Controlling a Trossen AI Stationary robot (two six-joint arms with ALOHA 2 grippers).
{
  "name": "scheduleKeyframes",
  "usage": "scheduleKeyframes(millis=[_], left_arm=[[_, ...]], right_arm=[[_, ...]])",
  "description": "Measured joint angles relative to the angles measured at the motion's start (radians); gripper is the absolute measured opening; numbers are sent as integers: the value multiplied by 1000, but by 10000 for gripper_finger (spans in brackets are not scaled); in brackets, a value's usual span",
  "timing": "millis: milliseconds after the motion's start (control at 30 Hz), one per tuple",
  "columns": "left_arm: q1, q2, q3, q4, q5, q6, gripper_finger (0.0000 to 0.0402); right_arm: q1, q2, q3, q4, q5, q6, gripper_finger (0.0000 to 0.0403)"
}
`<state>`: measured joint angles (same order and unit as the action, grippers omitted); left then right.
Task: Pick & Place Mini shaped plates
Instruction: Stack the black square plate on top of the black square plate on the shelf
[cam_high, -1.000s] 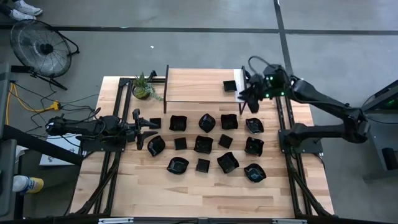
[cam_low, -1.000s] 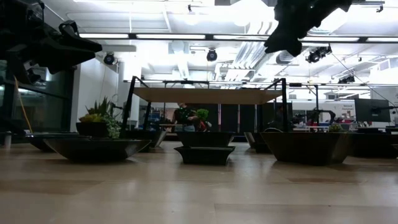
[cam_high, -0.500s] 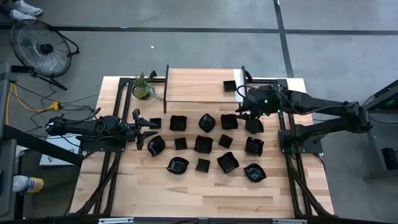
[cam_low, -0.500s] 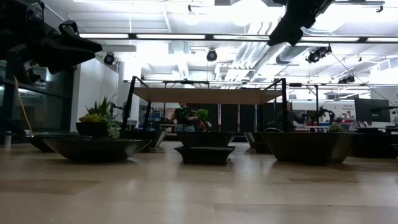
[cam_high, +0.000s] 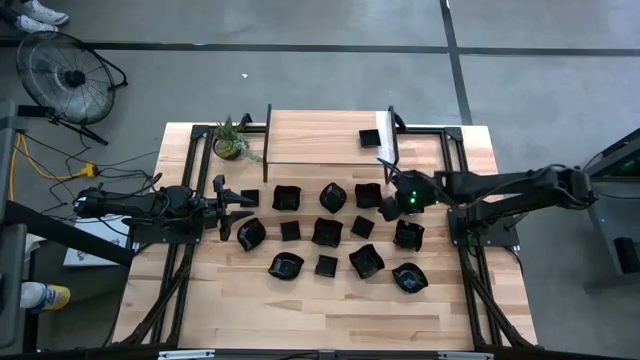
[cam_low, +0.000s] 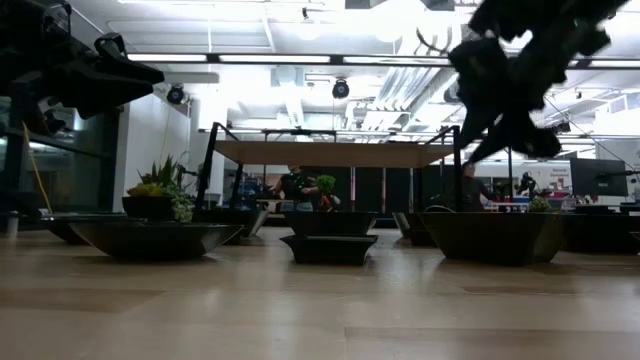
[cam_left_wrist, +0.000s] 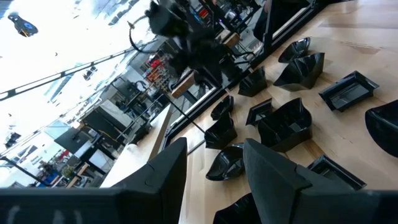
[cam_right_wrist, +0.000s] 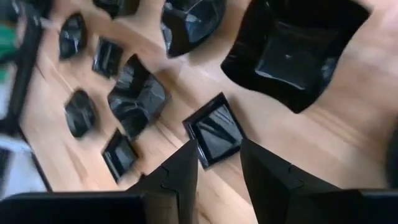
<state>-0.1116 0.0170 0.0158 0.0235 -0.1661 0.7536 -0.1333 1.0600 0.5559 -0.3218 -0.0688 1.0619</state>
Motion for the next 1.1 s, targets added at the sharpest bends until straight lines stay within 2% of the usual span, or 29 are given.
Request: scheduleKeyframes(millis=[167, 333, 400, 633, 733, 933, 1100], left_arm=[[0, 0, 0, 0, 0, 0, 154], [0, 0, 0, 0, 0, 0, 154], [0, 0, 0, 0, 0, 0, 154], [0, 0, 0, 0, -1, 0, 154], [0, 0, 0, 0, -1, 0, 154], [0, 0, 0, 0, -1, 0, 154], [0, 0, 0, 0, -1, 0, 154]], right_arm=[[-7, 0, -123, 168, -8, -3, 117], [-2, 8, -148, 244, -7, -209, 117], [20, 15, -148, 290, 8, -345, 117], [154, 49, -148, 434, 98, -975, 117], [193, 79, -148, 444, 103, -1165, 117], [233, 159, -101, 429, 189, -1349, 117], [241, 231, 1, 266, 225, -1459, 117]])
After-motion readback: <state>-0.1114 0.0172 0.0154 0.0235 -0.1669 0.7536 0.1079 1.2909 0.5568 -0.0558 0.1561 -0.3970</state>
